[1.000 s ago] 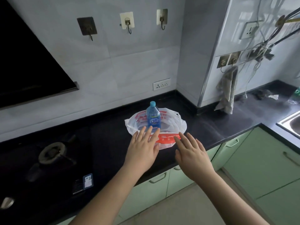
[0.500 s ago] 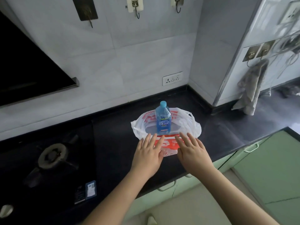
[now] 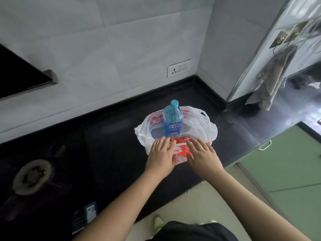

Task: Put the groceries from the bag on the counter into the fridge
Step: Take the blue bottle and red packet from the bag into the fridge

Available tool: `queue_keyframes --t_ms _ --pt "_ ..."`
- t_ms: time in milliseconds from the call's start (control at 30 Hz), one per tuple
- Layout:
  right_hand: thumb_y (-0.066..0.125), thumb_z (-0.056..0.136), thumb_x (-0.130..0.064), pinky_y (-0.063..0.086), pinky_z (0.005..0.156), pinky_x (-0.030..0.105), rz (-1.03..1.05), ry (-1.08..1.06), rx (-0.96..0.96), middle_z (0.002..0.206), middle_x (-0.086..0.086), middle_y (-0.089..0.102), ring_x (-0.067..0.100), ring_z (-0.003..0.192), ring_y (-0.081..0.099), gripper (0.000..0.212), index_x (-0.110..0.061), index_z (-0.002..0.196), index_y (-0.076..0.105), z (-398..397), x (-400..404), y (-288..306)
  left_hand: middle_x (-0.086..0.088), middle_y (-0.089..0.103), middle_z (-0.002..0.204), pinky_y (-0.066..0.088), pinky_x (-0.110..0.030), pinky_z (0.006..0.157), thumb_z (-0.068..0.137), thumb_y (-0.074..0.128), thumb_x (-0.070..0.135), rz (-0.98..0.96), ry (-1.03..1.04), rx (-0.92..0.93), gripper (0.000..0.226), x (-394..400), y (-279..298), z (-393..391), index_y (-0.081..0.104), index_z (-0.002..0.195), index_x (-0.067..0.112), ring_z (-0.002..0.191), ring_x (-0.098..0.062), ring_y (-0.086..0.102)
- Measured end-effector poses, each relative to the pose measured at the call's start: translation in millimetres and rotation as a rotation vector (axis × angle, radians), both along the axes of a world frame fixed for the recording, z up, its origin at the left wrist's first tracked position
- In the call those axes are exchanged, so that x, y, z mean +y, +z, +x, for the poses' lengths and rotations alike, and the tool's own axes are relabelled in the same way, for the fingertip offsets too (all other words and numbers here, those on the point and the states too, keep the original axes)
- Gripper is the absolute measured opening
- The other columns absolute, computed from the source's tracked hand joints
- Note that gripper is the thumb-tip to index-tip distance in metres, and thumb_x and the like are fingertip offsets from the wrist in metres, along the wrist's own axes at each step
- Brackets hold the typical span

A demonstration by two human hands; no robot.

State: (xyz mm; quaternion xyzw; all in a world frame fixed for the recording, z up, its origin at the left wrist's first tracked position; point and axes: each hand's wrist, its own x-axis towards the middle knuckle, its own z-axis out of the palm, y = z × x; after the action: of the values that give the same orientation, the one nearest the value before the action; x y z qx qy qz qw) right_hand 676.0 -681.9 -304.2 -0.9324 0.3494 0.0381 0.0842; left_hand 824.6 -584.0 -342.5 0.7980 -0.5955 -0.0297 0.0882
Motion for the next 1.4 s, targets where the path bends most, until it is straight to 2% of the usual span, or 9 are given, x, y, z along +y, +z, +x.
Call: queue_keyframes --t_ms 100,233,367,533,733,900,1167,1267,1400 --pt "0.014 0.094 -0.053 0.016 0.118 0.044 0.042 0.046 0.031 0.157 0.002 0.029 0.025 0.146 0.022 0.066 -0.023 0.151 0.028 5 -9 -8 -0.012 0.043 0.15 0.019 -0.046 0.119 0.095 0.048 0.038 0.052 0.002 -0.005 0.06 -2 -13 0 0.037 0.147 0.011 0.142 -0.03 0.033" --pt "0.029 0.101 -0.045 0.0 0.118 0.039 0.052 0.113 0.076 0.162 -0.001 0.013 0.022 0.149 0.005 0.057 -0.026 0.153 0.017 10 -32 -20 -0.008 0.06 0.13 0.027 -0.045 0.115 0.092 0.05 0.042 0.037 0.028 0.009 0.062 -7 -21 -6 0.04 0.145 0.012 0.125 -0.027 0.052" --pt "0.029 0.101 -0.045 0.007 0.118 0.039 0.123 0.17 0.132 0.159 0.001 0.024 0.022 0.147 0.017 0.056 -0.025 0.153 0.02 13 -44 -40 -0.006 0.066 0.12 0.036 -0.042 0.11 0.093 0.036 0.044 0.032 0.057 0.012 0.057 -7 -28 -9 0.05 0.138 0.012 0.113 -0.026 0.059" --pt "0.031 0.101 -0.047 0.008 0.119 0.039 0.139 0.257 0.159 0.155 0.001 0.034 0.023 0.144 0.025 0.054 -0.024 0.15 0.029 10 -46 -61 -0.002 0.068 0.099 0.047 -0.038 0.092 0.093 0.043 0.037 0.039 0.072 0.01 0.039 -5 -40 -13 0.066 0.114 0.014 0.094 -0.023 0.061" --pt "0.031 0.101 -0.045 0.013 0.118 0.04 0.225 0.301 0.155 0.153 0.0 0.036 0.022 0.143 0.027 0.052 -0.024 0.149 0.032 -2 -46 -69 0.004 0.069 0.103 0.045 -0.035 0.089 0.098 0.035 0.039 0.149 0.113 0.063 0.041 -8 -41 -22 0.063 0.122 0.021 0.094 -0.017 0.063" --pt "0.031 0.101 -0.043 0.028 0.113 0.04 0.319 0.318 0.18 0.146 -0.004 0.045 0.019 0.136 0.04 0.044 -0.028 0.14 0.043 -5 -50 -66 0.005 0.07 0.083 0.045 -0.034 0.075 0.1 0.037 0.037 0.159 0.116 0.029 0.036 -19 -32 -30 0.068 0.097 0.021 0.071 -0.016 0.064" --pt "0.037 0.101 -0.037 0.043 0.098 0.034 0.221 0.349 0.03 0.118 -0.003 0.059 0.02 0.109 0.058 0.032 -0.021 0.117 0.058 21 -83 -62 0.001 0.066 0.089 0.051 -0.031 0.068 0.096 0.046 0.029 -0.036 0.304 0.152 0.026 -48 -16 -18 0.068 0.099 0.015 0.079 -0.017 0.062" --pt "0.038 0.1 -0.039 0.042 0.101 0.036 0.256 0.314 0.044 0.121 -0.001 0.06 0.021 0.114 0.056 0.035 -0.021 0.121 0.058 33 -96 -65 -0.001 0.068 0.107 0.052 -0.028 0.079 0.096 0.052 0.026 -0.094 0.45 0.298 0.025 -60 -6 -16 0.065 0.114 0.014 0.095 -0.016 0.064" --pt "0.042 0.099 -0.038 0.033 0.109 0.039 0.304 0.266 0.076 0.137 0.004 0.054 0.026 0.129 0.046 0.041 -0.019 0.133 0.052 46 -106 -71 0.0 0.06 0.13 0.042 -0.022 0.089 0.096 0.057 0.029 -0.096 0.665 0.546 0.043 -72 -2 -11 0.049 0.137 0.018 0.117 -0.014 0.058"
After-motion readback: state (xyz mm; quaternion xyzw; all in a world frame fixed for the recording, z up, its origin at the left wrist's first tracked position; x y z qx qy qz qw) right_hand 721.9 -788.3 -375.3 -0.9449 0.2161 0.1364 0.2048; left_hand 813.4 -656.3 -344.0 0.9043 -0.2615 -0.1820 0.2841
